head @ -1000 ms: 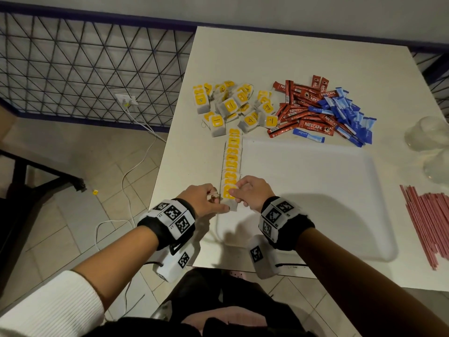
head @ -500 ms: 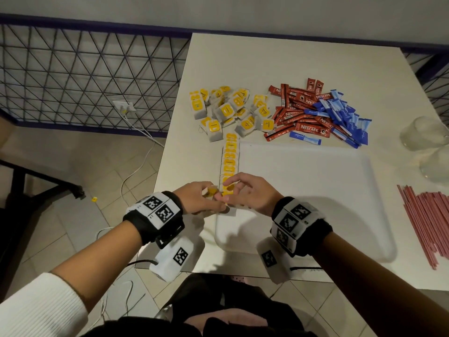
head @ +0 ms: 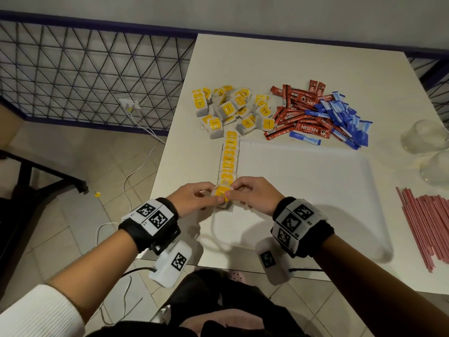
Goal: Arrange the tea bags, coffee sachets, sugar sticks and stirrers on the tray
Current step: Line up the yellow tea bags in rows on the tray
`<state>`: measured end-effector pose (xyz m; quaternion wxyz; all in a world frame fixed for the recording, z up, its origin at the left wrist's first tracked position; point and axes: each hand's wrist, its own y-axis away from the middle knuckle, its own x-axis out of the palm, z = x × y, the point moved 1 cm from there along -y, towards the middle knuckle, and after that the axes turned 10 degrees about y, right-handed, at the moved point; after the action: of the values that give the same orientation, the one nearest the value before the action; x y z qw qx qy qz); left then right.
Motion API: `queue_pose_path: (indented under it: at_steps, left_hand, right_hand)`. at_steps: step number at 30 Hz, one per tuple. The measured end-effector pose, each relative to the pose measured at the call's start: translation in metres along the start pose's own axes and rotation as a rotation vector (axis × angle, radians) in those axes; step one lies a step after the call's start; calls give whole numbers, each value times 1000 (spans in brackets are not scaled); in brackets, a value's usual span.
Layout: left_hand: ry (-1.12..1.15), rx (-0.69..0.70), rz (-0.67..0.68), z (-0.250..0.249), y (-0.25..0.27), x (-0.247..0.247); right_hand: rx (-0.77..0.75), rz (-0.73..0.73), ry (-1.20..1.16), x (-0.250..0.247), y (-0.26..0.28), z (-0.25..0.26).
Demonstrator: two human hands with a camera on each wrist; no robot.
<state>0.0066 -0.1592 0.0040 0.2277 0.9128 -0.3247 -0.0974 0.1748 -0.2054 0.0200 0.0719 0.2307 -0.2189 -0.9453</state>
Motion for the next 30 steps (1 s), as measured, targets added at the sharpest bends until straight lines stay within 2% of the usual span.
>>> queue_pose_path:
  at_steps: [4,10,19,30]
  left_hand:
    - [-37,9,-72,13,0,0]
    - [-148,-61,-58,28,2,11]
    - [-344,-65,-151,21,-7,10]
    - [-600,-157,-41,18,-16,2]
  right_hand:
    - [65,23,-26,0,4,-7]
    - [147,46,3,9,4,-18]
    - [234,13,87,13,-10,-17]
    - [268,-47,237,16,-25,-24]
